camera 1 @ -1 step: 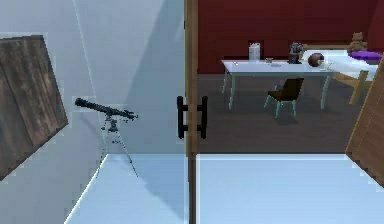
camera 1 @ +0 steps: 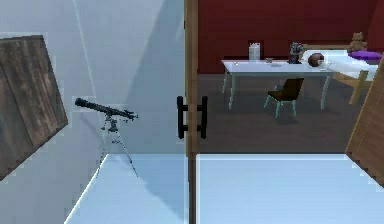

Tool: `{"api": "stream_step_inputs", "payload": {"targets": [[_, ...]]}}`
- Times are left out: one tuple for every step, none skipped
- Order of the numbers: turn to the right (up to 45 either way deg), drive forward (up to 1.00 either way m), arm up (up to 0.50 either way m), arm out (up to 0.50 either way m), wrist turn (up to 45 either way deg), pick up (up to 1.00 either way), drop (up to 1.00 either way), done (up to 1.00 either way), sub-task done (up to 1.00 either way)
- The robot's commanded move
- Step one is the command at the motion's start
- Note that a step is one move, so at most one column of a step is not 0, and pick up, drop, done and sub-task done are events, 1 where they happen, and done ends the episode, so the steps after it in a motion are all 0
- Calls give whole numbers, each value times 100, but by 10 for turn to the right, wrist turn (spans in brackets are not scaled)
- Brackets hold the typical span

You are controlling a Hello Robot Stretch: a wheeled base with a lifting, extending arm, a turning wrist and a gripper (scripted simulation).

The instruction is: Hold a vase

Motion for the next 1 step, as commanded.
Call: {"api": "stream_step_inputs", "payload": {"targets": [[0,0,38,0,0,0,0,0,0]]}}
